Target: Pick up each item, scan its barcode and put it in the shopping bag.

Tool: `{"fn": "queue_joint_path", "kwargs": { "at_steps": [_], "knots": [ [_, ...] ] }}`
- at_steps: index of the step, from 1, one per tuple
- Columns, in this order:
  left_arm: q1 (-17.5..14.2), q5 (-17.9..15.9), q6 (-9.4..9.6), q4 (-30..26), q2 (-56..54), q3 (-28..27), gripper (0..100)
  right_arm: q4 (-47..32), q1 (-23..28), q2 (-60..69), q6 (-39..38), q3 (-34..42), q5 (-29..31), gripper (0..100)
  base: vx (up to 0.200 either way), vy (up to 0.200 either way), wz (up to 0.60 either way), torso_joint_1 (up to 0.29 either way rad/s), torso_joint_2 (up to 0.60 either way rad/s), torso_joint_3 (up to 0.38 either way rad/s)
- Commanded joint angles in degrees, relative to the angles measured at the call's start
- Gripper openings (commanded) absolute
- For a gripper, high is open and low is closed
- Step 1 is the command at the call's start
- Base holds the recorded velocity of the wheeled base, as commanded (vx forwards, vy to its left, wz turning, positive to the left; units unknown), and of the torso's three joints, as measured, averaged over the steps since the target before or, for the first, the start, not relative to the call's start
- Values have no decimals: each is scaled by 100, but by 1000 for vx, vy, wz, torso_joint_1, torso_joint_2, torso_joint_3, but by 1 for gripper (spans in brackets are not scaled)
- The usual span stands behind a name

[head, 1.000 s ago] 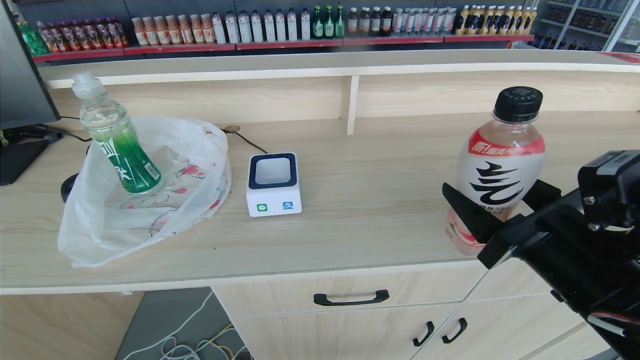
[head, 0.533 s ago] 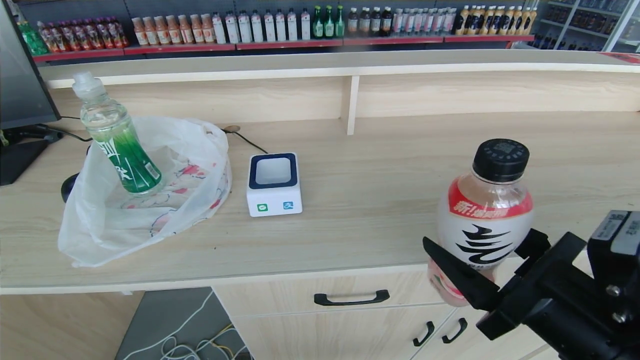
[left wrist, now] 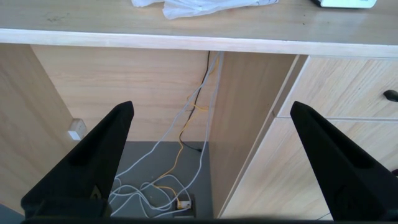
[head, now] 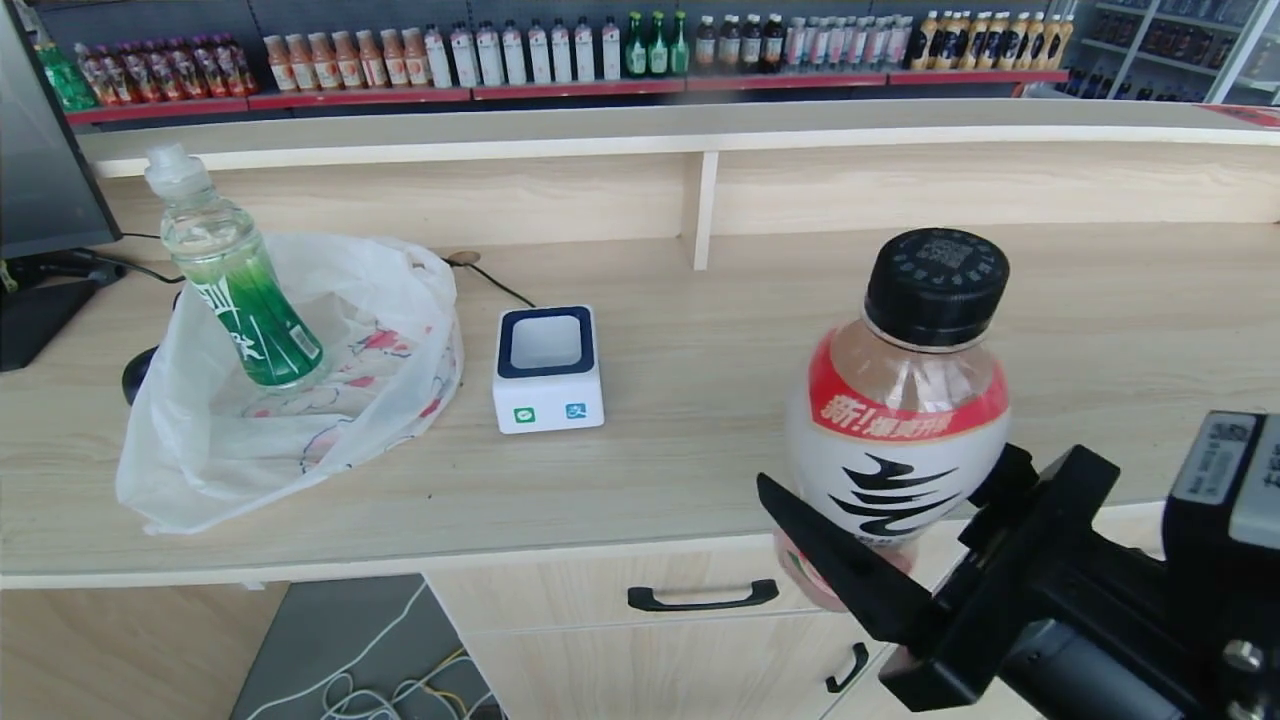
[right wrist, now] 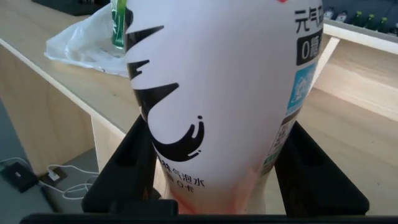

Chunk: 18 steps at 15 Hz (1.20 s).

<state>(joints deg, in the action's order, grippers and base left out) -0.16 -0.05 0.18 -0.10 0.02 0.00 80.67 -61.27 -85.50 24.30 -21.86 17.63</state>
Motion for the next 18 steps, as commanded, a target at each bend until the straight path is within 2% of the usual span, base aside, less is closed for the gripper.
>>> {"fn": "queue_joint_path", "kwargs": {
  "at_steps": [1,6,9,11,12,13,18],
  "knots": [
    [-2,5,-1,1,-2,0,100,-16,-588,-801,506,-469,48,0,0,0,0,0,0,0],
    [-2,5,-1,1,-2,0,100,230,-1194,-942,1227,-29,57,0,0,0,0,0,0,0],
    [-2,5,-1,1,-2,0,100,248,-1194,-942,1816,-20,-269,0,0,0,0,0,0,0],
    [-2,5,-1,1,-2,0,100,512,-1203,-950,2844,15,-339,0,0,0,0,0,0,0],
    [-2,5,-1,1,-2,0,100,740,-1177,-994,3960,-20,-339,0,0,0,0,0,0,0],
    [-2,5,-1,1,-2,0,100,934,-1150,-1030,4540,24,-339,0,0,0,0,0,0,0],
    [-2,5,-1,1,-2,0,100,934,-1142,-1030,5885,-178,-629,0,0,0,0,0,0,0]
  ]
}}
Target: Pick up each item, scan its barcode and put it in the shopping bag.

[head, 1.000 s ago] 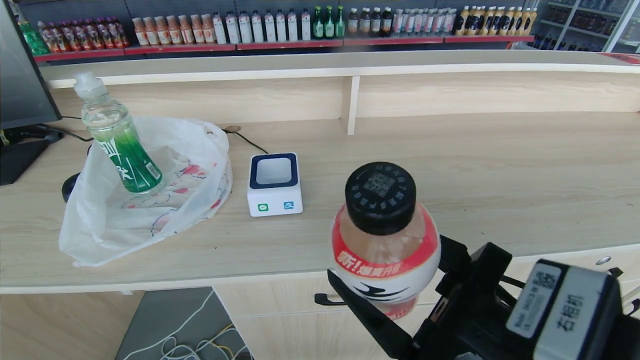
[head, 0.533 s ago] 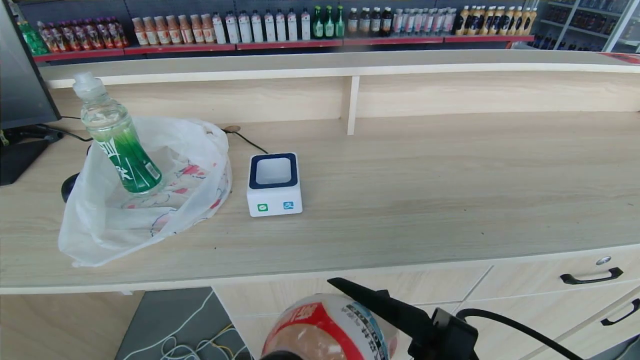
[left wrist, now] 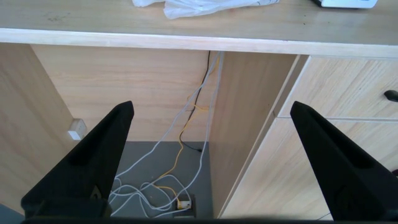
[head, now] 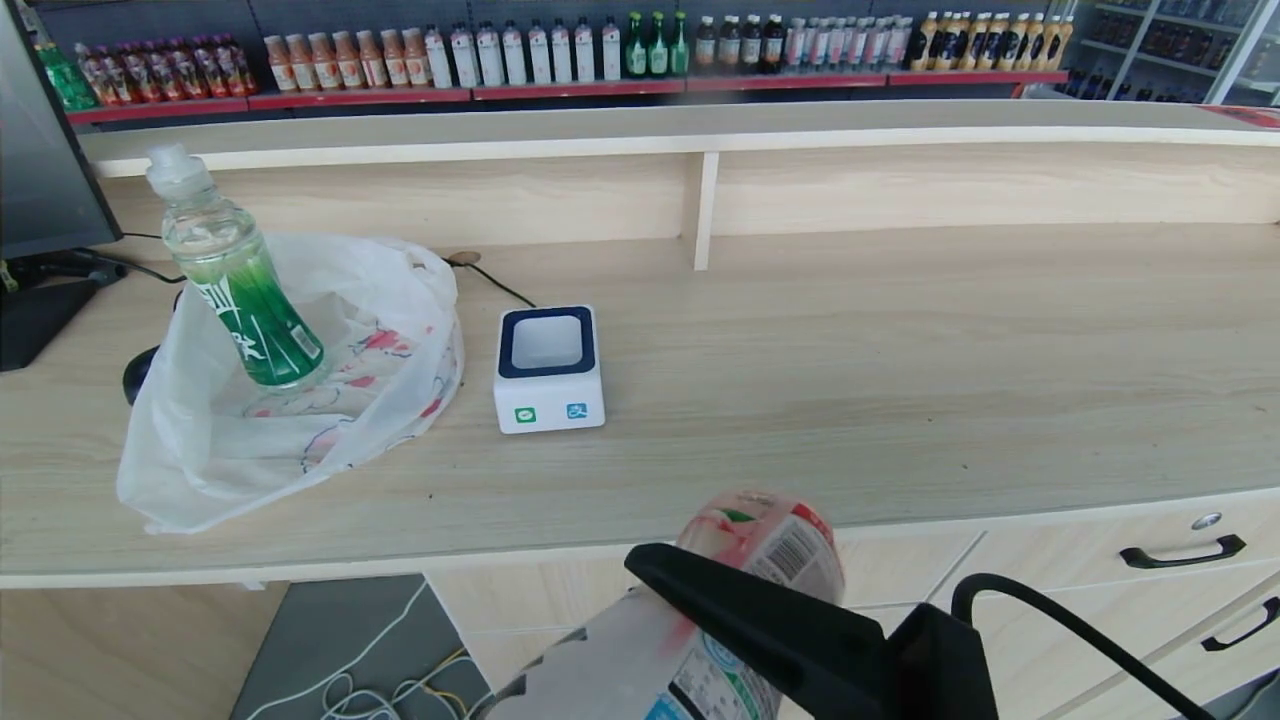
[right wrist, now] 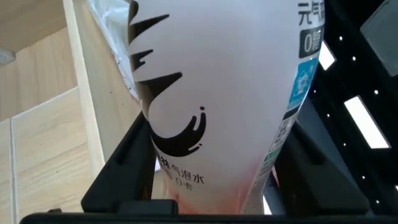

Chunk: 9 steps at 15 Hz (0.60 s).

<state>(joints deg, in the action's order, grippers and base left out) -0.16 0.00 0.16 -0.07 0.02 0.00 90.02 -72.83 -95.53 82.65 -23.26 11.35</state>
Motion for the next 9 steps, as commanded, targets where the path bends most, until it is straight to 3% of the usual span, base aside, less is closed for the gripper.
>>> {"fn": "queue_joint_path", "kwargs": {
  "at_steps": [1,4,9],
  "knots": [
    [-2,0,2,-1,-2,0,100,-2,76,-36,357,-100,-1,0,0,0,0,0,0,0],
    [-2,0,2,-1,-2,0,100,-2,93,52,1517,-223,-1,0,0,0,0,0,0,0],
    [-2,0,2,-1,-2,0,100,-2,76,122,2203,-311,-238,0,0,0,0,0,0,0]
  ]
}}
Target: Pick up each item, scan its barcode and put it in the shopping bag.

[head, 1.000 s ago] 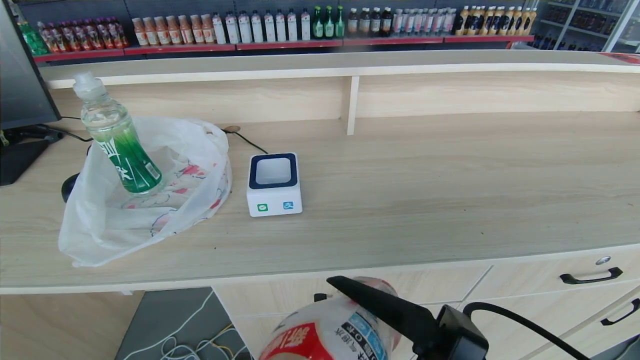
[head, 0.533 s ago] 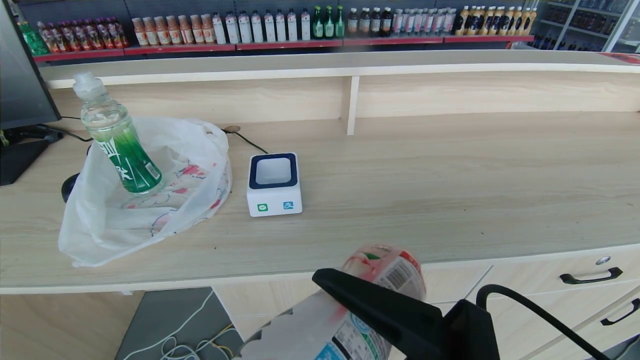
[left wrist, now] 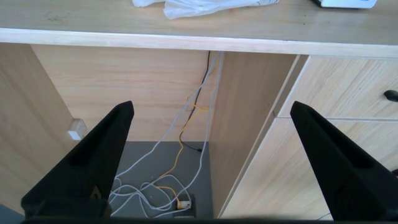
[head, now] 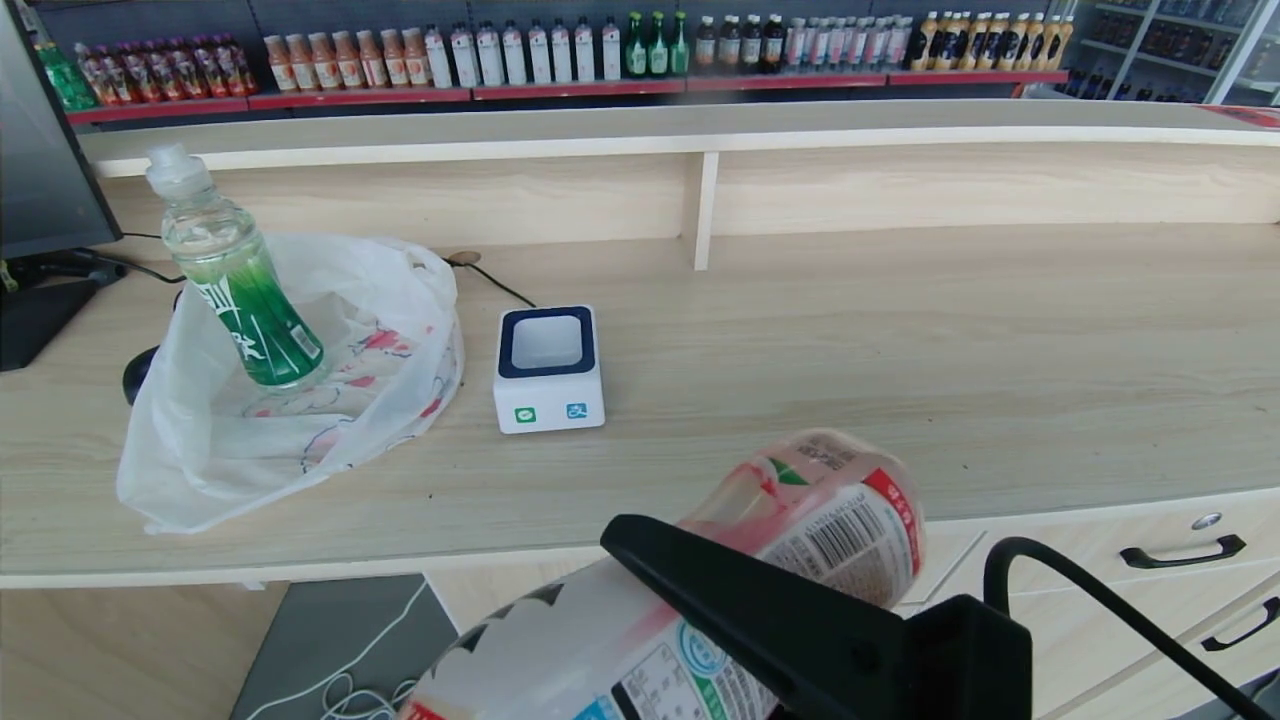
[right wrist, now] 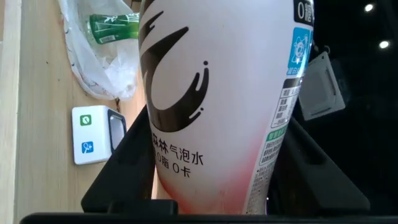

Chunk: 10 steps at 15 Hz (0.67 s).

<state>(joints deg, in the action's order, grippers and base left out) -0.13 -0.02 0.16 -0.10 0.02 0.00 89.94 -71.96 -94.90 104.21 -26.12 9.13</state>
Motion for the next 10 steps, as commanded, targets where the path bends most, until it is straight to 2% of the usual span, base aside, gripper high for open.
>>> {"fn": "queue_joint_path", "kwargs": {
  "at_steps": [1,2,10],
  "knots": [
    [-4,2,2,1,-2,0,100,6,-55,104,302,-24,-61,0,0,0,0,0,0,0],
    [-4,2,2,1,-2,0,100,6,-169,148,513,-7,-61,0,0,0,0,0,0,0],
    [-4,2,2,1,-2,0,100,6,-195,174,566,20,-61,0,0,0,0,0,0,0]
  ]
}}
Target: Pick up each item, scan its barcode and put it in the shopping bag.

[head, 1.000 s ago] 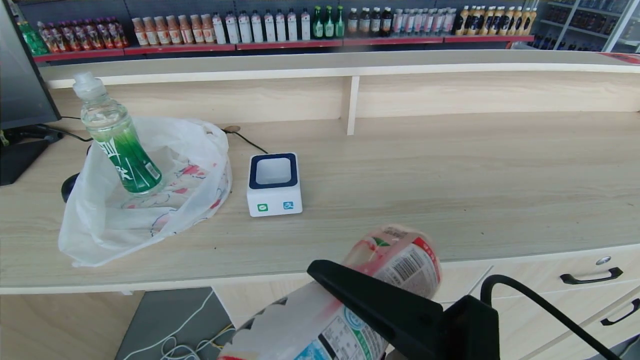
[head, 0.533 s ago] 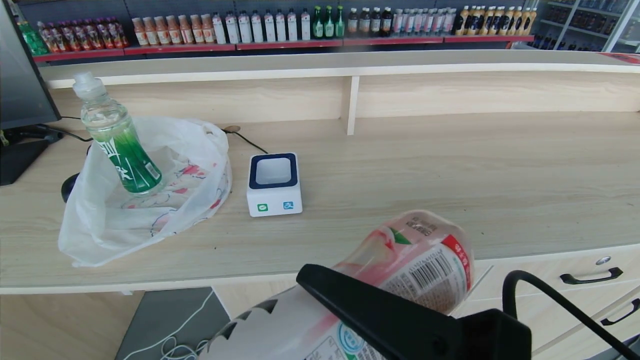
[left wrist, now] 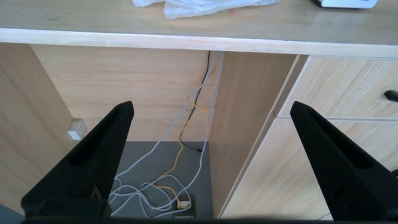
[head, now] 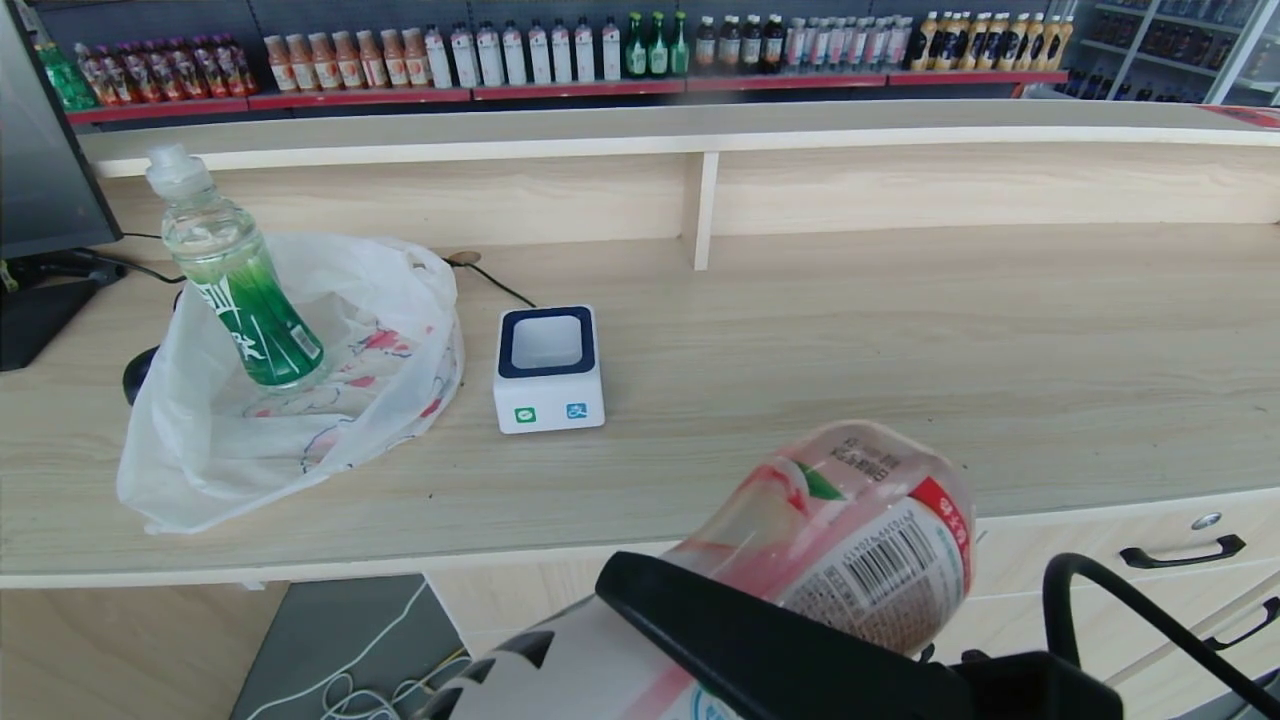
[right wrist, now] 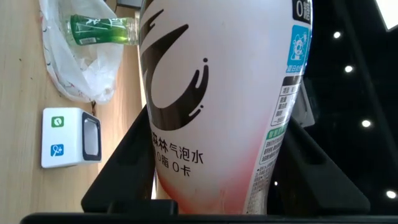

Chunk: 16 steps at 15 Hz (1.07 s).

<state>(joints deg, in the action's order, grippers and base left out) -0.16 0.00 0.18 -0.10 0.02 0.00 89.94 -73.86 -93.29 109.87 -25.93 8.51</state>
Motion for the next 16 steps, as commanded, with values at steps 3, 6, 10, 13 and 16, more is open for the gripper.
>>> {"fn": "queue_joint_path", "kwargs": {
  "at_steps": [3,6,10,13,16],
  "knots": [
    [-2,0,-1,1,-2,0,100,6,-5,13,-1,0,2,0,0,0,0,0,0,0],
    [-2,0,-1,1,-2,0,100,6,-5,13,-1,0,-7,0,0,0,0,0,0,0],
    [-2,0,-1,1,-2,0,100,6,-5,13,-1,0,-7,0,0,0,0,0,0,0],
    [-2,0,-1,1,-2,0,100,6,-5,13,-1,0,-16,0,0,0,0,0,0,0],
    [-2,0,-1,1,-2,0,100,6,3,13,-10,0,-16,0,0,0,0,0,0,0]
  ]
}}
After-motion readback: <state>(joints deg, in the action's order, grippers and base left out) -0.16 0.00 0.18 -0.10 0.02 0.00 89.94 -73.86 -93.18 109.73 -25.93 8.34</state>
